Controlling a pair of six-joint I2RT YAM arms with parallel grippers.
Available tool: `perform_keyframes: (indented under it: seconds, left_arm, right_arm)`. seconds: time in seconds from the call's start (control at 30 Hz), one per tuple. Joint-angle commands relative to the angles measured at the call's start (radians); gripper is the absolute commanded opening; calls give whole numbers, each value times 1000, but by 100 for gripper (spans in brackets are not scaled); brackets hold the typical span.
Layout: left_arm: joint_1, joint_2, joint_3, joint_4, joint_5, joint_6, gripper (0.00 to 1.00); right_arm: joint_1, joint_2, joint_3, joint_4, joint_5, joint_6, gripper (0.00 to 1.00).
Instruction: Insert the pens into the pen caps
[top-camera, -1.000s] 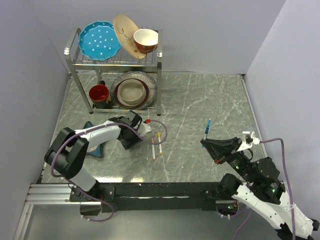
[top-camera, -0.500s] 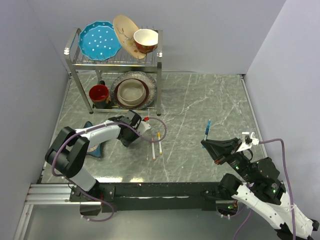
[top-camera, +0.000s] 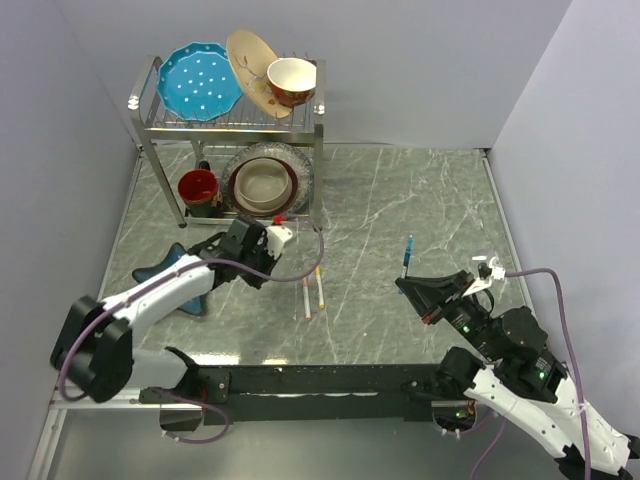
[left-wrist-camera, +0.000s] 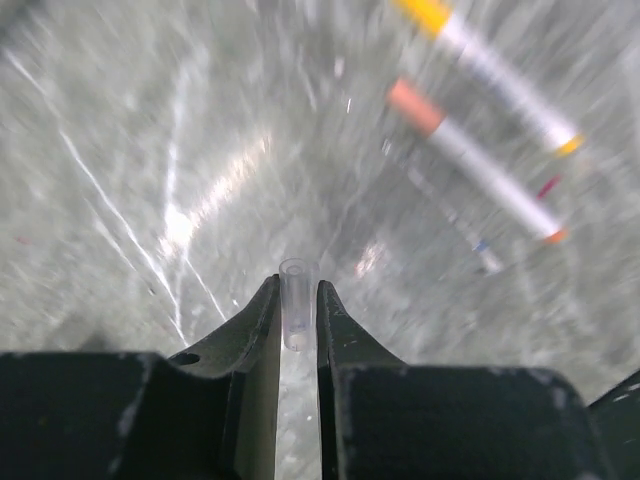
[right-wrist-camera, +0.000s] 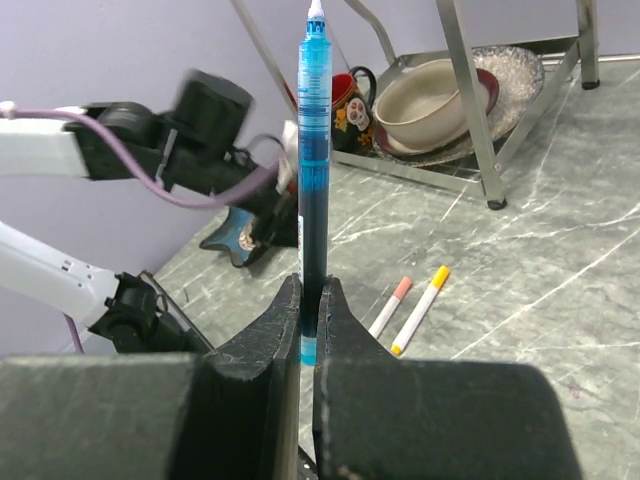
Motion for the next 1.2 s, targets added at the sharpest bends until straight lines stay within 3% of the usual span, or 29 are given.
perform_keyframes:
  seconds: [0.0, 0.2, 0.23, 0.37, 0.57, 0.8, 1.17]
  left_arm:
    - [-1, -117, 5, 172, 79, -180, 1]
    - [-7, -328, -90, 538, 338, -513, 1]
    - [-8, -358, -130, 666, 349, -560, 1]
    - [-14, -488, -196, 866, 328, -748, 1]
    - [-16, -551, -259, 1055, 320, -963, 1]
    - [-17, -596, -330, 1200, 288, -1121, 1]
    - [-19, -654, -350, 1123, 229, -1161, 1]
  right_arm:
    - [3, 25, -15, 87, -74, 14, 0]
    - [5, 229, -92, 239, -231, 40, 0]
    - [5, 267, -101, 265, -242, 52, 0]
    - [6, 323, -162, 401, -279, 67, 0]
    - [9, 465, -193, 561, -349, 102, 0]
    - [75, 606, -164, 676, -334, 107, 0]
    - [161, 734, -60, 731, -309, 89, 0]
